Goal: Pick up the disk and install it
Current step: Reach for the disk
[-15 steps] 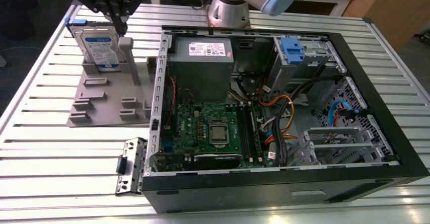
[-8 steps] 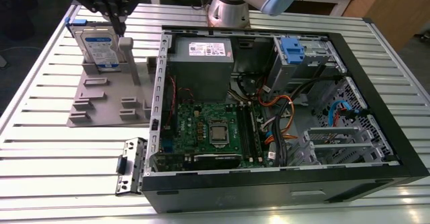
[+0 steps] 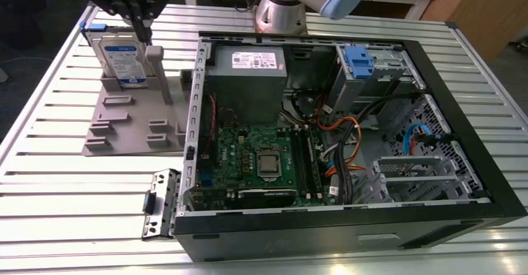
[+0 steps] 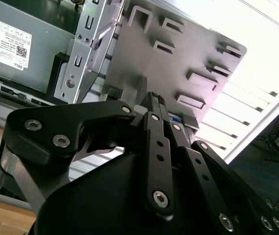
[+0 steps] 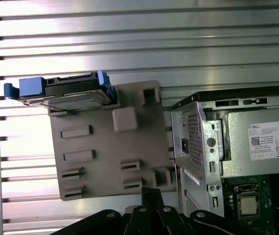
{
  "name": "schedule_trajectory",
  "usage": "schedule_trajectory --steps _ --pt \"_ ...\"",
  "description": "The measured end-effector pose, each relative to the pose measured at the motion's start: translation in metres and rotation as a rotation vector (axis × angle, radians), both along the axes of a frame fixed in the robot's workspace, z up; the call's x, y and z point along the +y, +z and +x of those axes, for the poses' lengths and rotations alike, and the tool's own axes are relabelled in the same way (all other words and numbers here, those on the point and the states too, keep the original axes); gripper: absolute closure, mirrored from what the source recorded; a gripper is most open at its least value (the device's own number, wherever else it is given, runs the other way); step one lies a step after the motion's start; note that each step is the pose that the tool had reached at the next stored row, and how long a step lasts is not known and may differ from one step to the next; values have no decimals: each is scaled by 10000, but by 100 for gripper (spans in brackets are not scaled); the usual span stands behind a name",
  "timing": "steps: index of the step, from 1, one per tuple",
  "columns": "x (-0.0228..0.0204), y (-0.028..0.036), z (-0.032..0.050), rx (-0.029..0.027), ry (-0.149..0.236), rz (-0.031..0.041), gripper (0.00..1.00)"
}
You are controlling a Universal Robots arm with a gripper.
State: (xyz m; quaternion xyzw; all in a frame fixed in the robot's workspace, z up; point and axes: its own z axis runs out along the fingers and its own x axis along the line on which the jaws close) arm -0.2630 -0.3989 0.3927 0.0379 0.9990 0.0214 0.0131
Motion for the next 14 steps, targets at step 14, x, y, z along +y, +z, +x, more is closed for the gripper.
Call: schedule_trajectory --steps 14 --pt "0 0 -63 0 0 0 90"
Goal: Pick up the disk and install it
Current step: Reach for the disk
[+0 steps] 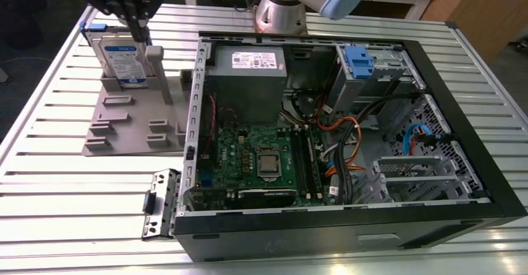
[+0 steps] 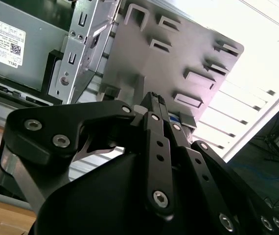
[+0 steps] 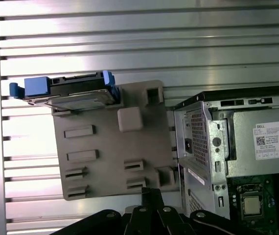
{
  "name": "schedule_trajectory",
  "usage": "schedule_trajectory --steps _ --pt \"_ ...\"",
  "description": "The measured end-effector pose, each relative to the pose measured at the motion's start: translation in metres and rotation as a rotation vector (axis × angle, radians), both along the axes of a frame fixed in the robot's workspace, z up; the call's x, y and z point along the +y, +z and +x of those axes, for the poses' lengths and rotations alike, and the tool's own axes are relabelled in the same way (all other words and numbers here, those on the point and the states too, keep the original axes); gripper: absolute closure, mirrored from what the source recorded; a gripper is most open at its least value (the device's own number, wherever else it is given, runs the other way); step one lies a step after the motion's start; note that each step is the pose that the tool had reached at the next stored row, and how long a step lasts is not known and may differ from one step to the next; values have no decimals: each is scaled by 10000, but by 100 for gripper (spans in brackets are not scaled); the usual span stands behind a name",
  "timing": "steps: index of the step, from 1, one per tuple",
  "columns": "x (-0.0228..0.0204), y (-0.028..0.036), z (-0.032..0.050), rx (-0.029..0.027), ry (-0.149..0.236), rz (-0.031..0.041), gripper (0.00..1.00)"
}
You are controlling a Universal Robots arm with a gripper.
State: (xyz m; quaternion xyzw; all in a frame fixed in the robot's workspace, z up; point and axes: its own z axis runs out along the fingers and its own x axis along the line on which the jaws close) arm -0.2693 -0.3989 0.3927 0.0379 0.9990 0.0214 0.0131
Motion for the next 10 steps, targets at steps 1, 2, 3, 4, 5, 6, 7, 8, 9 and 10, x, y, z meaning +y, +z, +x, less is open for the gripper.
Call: schedule_trajectory --steps 1,2,3,4,5,6,7,8,9,10 --pt "0 0 -7 0 0 0 90" --pt "0 0 -13 0 0 0 90" --pt "0 0 -19 0 0 0 90" --pt "0 0 -26 0 0 0 90" --pt "0 0 -33 0 0 0 90" --pt "0 -1 -41 0 0 0 90" --pt "0 -1 -48 -1 0 0 90" --pt "0 -1 -56 0 0 0 90" --pt "0 -2 -66 0 0 0 90" --pt "0 -2 -77 0 1 -1 90"
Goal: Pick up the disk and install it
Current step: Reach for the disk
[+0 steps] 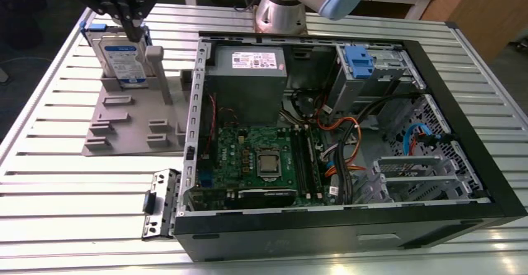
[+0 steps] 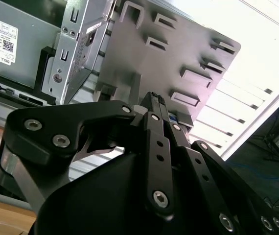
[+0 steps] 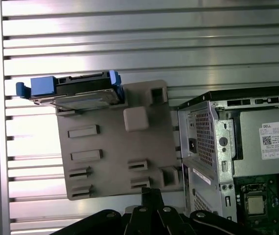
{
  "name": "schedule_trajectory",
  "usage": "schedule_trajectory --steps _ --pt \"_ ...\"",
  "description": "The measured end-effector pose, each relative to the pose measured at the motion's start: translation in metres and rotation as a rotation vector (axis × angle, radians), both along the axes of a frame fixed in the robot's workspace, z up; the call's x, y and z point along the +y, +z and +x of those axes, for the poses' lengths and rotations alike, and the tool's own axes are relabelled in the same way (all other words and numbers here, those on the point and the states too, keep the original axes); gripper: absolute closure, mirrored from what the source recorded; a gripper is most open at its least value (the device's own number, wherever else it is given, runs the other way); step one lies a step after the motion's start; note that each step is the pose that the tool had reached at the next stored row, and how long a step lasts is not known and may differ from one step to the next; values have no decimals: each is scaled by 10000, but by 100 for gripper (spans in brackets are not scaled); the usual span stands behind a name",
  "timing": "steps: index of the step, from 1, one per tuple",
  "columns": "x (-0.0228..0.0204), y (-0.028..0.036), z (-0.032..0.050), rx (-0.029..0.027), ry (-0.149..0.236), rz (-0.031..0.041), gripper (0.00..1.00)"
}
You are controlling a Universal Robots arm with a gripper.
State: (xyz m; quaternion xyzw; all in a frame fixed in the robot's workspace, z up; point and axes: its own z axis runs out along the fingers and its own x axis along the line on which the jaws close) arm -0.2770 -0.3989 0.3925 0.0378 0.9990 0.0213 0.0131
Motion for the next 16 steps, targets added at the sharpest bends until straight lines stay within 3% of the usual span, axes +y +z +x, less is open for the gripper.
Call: schedule_trajectory --steps 12,16 --pt "1 -12 -134 0 -1 1 90" --pt "34 -15 -168 1 -1 -3 90"
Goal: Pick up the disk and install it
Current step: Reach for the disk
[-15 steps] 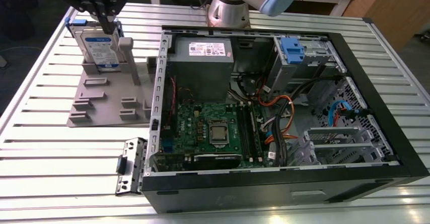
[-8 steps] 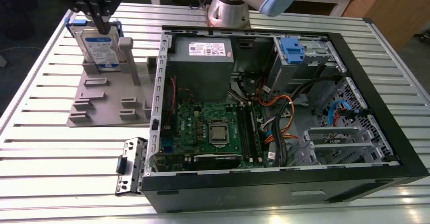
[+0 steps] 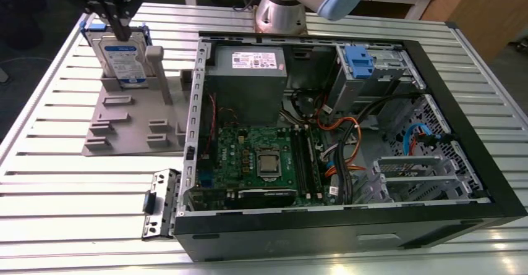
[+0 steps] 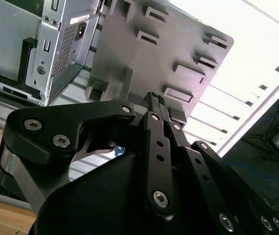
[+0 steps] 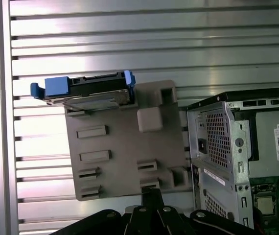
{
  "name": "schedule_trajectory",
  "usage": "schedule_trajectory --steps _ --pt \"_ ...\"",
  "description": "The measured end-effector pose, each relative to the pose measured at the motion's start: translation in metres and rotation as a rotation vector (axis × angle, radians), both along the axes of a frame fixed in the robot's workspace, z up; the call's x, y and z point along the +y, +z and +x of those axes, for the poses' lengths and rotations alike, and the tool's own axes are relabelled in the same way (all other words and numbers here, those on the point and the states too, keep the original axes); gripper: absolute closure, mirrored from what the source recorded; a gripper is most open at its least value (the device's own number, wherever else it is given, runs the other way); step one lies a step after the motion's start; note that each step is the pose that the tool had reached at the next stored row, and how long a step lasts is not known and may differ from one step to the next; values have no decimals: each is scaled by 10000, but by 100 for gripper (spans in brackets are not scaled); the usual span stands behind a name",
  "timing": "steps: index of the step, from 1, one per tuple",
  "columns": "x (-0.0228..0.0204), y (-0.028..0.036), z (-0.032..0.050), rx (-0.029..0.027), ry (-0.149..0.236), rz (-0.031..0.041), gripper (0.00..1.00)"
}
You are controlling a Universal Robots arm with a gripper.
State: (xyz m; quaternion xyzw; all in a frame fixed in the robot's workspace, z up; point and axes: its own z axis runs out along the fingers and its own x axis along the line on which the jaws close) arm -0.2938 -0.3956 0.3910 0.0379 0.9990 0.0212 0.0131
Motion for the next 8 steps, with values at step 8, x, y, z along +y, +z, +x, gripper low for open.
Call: schedule_trajectory --steps 8 --pt "75 -10 -71 0 0 0 90"
